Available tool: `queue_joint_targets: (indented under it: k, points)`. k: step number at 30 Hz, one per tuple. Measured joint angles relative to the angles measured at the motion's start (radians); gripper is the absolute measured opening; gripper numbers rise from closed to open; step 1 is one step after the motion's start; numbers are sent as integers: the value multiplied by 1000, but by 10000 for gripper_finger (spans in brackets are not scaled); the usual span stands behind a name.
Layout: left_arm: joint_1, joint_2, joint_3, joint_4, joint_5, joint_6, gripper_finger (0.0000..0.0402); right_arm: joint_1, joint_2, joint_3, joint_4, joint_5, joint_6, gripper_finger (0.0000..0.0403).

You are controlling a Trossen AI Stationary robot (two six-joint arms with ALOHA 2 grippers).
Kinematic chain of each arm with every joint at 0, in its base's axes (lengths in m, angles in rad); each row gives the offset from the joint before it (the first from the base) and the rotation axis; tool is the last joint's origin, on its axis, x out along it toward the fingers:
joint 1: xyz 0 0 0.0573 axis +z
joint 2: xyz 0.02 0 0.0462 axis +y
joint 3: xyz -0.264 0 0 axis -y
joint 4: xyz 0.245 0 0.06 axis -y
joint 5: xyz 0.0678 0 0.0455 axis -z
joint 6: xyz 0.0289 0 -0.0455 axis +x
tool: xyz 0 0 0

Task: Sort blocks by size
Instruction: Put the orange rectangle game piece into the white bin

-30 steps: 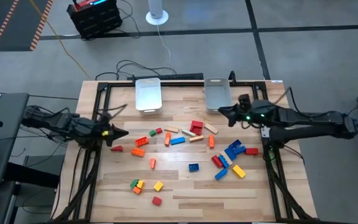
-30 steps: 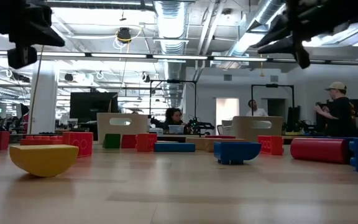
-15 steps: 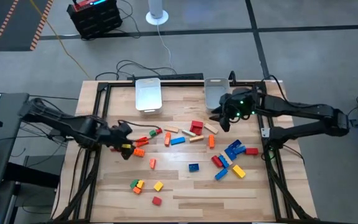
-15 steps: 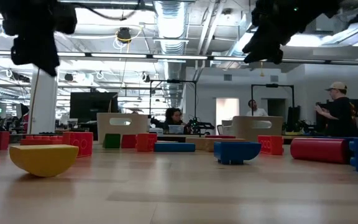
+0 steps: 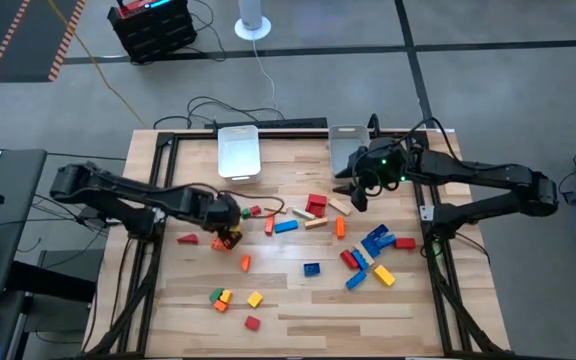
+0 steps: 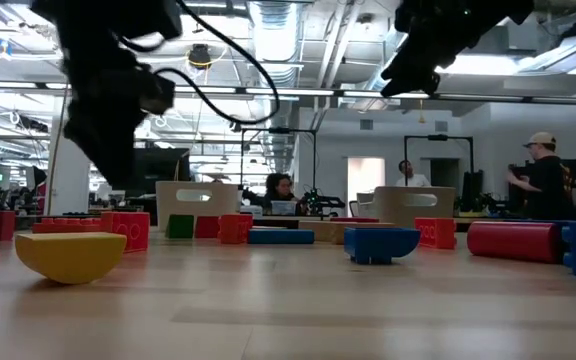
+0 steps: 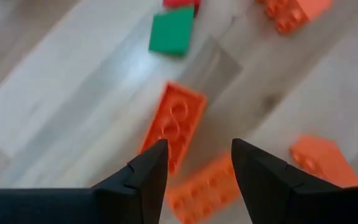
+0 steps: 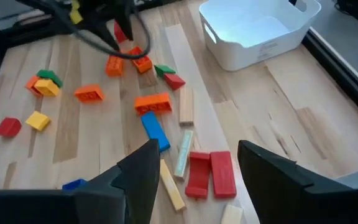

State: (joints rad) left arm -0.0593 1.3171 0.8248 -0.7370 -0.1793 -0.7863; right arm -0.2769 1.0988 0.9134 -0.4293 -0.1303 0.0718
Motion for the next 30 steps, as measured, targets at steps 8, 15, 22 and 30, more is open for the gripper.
queue_joint_targets:
  k: [8,15,22,30]
  points:
    - [94,26,-5,60,112,198,174,-13,0,0,-4,-4,-1,244]
    - [111,58,-10,62,121,284,174,-13,2,0,13,-4,-1,244]
    - [104,181,-11,77,114,341,174,-27,2,0,37,-3,10,244]
    - [105,232,-6,78,126,358,165,-33,2,0,32,-3,15,244]
